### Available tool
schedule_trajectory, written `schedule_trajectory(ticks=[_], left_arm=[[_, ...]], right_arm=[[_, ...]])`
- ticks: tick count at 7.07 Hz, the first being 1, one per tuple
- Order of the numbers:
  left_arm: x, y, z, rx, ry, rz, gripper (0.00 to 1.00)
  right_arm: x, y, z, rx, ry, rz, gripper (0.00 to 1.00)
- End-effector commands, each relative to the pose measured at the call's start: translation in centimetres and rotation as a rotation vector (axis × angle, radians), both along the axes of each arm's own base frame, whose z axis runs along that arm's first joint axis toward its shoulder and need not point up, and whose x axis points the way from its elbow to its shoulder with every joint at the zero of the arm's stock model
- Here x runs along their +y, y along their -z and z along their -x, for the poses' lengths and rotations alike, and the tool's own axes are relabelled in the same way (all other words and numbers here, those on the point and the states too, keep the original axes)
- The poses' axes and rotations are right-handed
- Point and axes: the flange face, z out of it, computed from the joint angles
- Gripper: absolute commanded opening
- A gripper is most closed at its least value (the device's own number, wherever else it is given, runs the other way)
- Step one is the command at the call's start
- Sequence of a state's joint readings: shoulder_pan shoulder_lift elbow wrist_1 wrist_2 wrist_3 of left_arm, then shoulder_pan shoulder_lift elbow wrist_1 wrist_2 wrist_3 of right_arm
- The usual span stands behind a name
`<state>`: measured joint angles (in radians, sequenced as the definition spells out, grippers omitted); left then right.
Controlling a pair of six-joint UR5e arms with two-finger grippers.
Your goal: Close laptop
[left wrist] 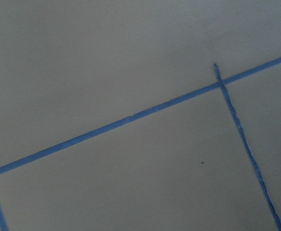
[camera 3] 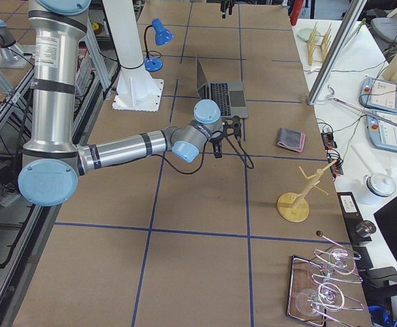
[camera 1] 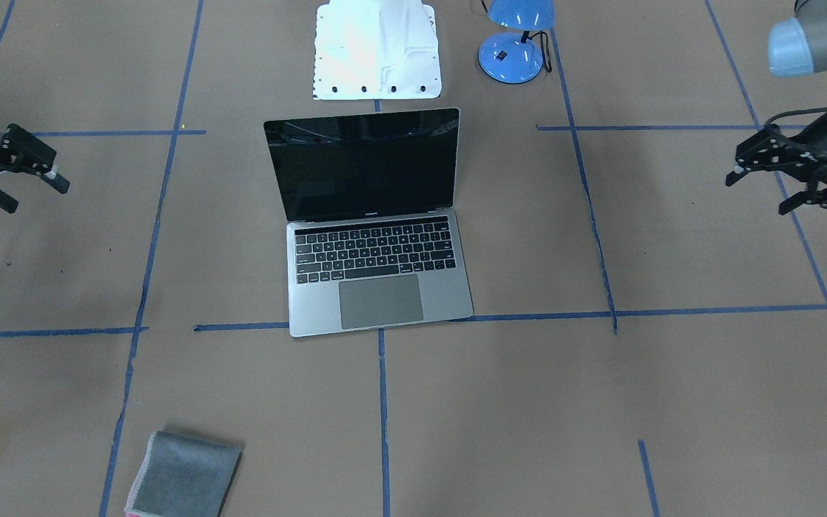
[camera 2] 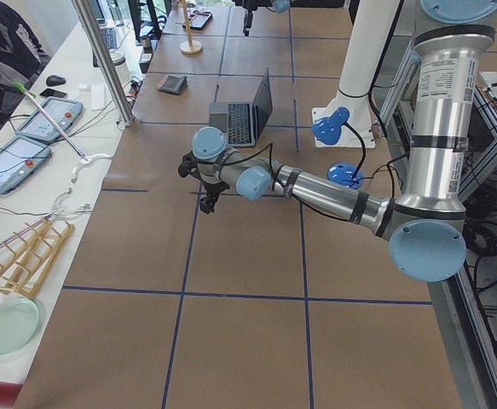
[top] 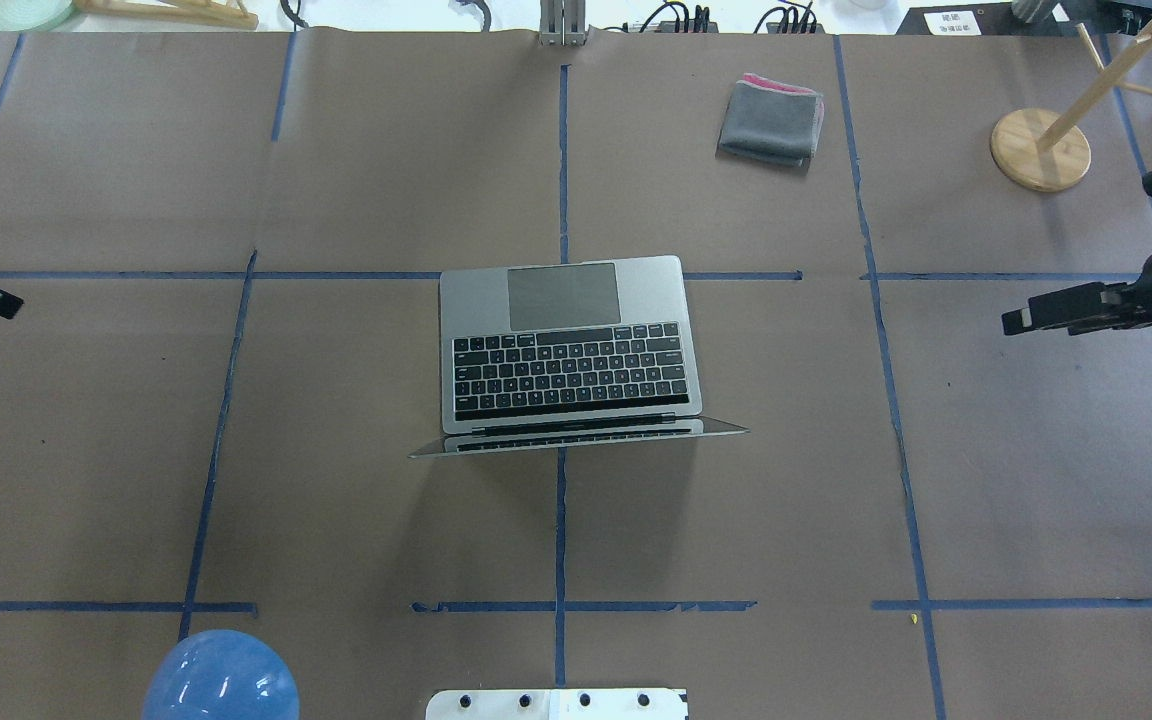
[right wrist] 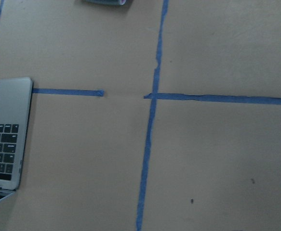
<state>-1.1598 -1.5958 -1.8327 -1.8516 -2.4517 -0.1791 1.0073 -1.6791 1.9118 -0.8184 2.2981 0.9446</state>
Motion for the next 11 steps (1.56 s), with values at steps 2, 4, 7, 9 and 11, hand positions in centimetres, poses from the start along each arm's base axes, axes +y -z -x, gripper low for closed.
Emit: schedule_trajectory(ticks=[2, 4, 7, 9, 11], left_arm=[[4.2, 3.3, -8.7, 0.145, -0.013, 0.145, 0.99], [8.1, 7.1, -16.0, 0.252, -0.063, 0.240, 0.94], [10.9, 10.1, -21.0, 0.271, -0.143, 0.290, 0.14], [10.6, 12.3, -21.7, 0.297, -0.141, 0.295, 0.04], [12.5, 15.7, -24.4, 0.324, -0.176, 0.337, 0.04]], right_arm=[[5.7, 6.2, 7.5, -0.066, 0.011, 0.041, 0.98], [9.7, 8.4, 11.9, -0.084, -0.010, 0.065, 0.74], [15.0, 8.5, 16.8, -0.059, 0.049, 0.019, 0.26], [17.4, 11.2, 18.0, -0.102, 0.035, -0.032, 0.01], [17.4, 14.0, 19.4, -0.170, -0.012, -0.009, 0.00]])
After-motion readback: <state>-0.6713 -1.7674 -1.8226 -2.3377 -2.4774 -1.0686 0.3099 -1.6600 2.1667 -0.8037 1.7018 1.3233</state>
